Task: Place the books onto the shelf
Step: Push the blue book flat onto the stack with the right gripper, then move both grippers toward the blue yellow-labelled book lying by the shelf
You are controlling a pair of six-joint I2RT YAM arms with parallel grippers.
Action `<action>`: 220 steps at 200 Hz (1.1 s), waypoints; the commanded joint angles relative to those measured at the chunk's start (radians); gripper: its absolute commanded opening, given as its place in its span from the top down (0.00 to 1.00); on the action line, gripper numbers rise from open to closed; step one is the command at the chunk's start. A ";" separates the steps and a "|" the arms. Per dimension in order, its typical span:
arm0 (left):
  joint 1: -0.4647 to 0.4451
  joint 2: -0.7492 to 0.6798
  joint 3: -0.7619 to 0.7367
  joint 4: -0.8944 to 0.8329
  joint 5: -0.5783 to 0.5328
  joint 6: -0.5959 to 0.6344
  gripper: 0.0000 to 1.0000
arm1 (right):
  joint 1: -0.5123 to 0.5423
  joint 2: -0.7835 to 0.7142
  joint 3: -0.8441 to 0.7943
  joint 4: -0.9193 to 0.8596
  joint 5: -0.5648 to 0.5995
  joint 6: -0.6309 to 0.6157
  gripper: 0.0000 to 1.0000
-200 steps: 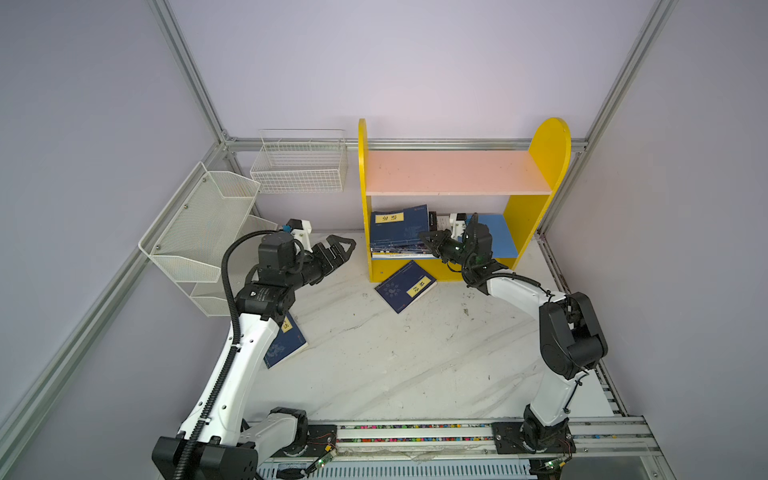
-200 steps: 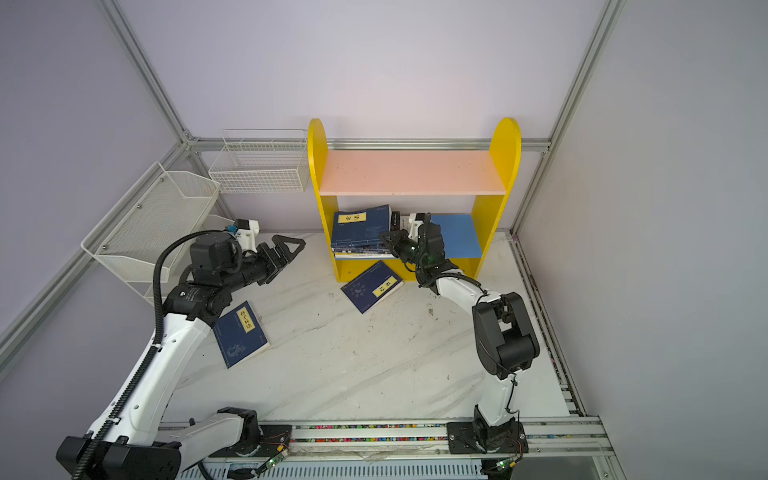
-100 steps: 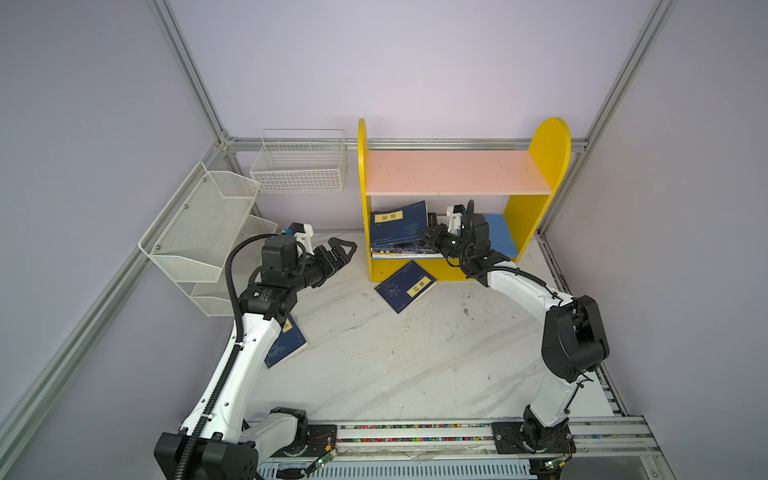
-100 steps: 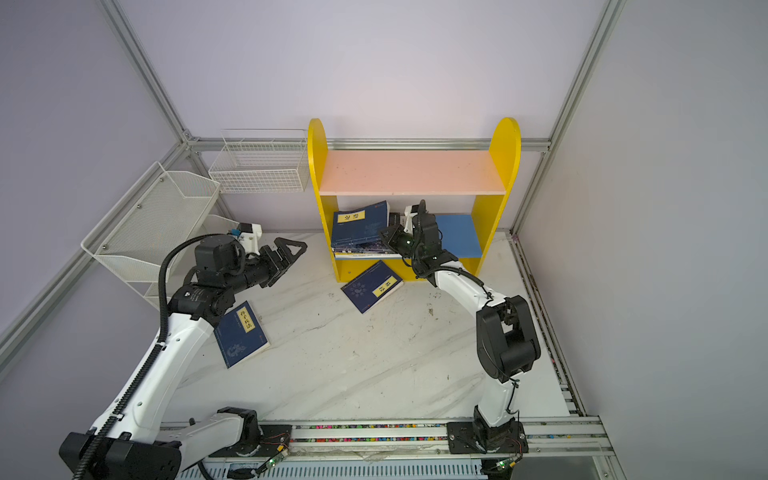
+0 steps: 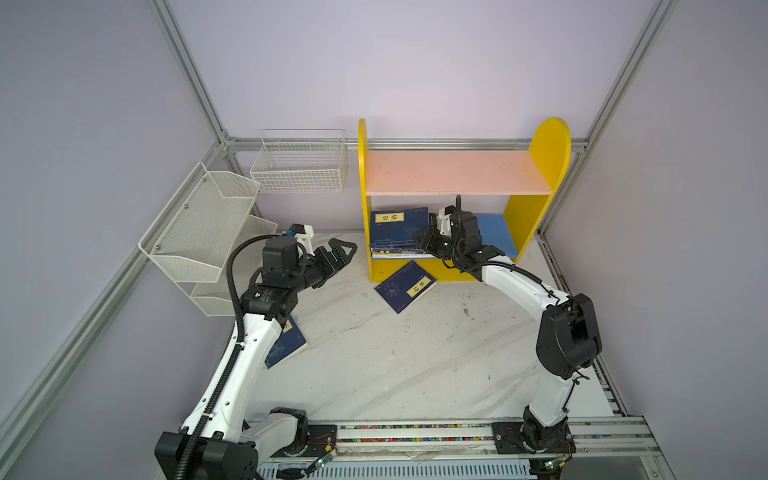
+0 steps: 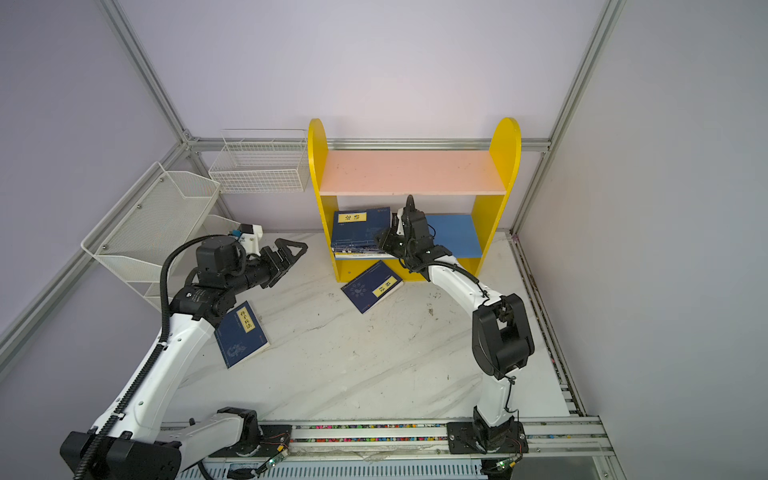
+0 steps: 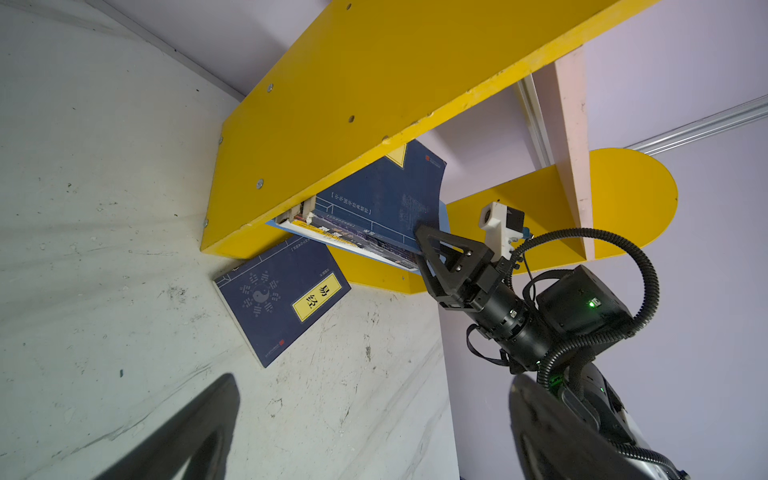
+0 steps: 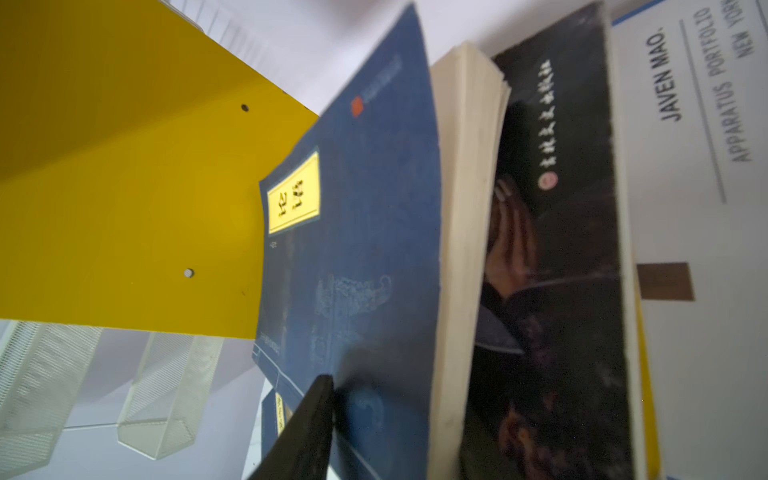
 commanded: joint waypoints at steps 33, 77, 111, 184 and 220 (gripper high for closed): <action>0.011 -0.015 -0.036 0.040 0.017 -0.009 0.00 | 0.022 0.024 0.087 -0.107 0.053 -0.100 0.40; 0.012 -0.014 -0.037 0.046 0.017 -0.011 0.00 | 0.029 0.013 0.112 -0.178 0.124 -0.167 0.28; 0.013 -0.011 -0.036 0.052 0.021 -0.014 0.00 | 0.043 0.015 0.156 -0.254 0.224 -0.238 0.22; 0.013 -0.031 -0.060 0.045 0.029 -0.004 0.00 | 0.049 -0.043 0.128 -0.242 0.261 -0.267 0.19; 0.003 -0.025 -0.146 0.045 0.023 -0.023 0.00 | 0.048 -0.229 -0.053 -0.186 0.278 -0.267 0.19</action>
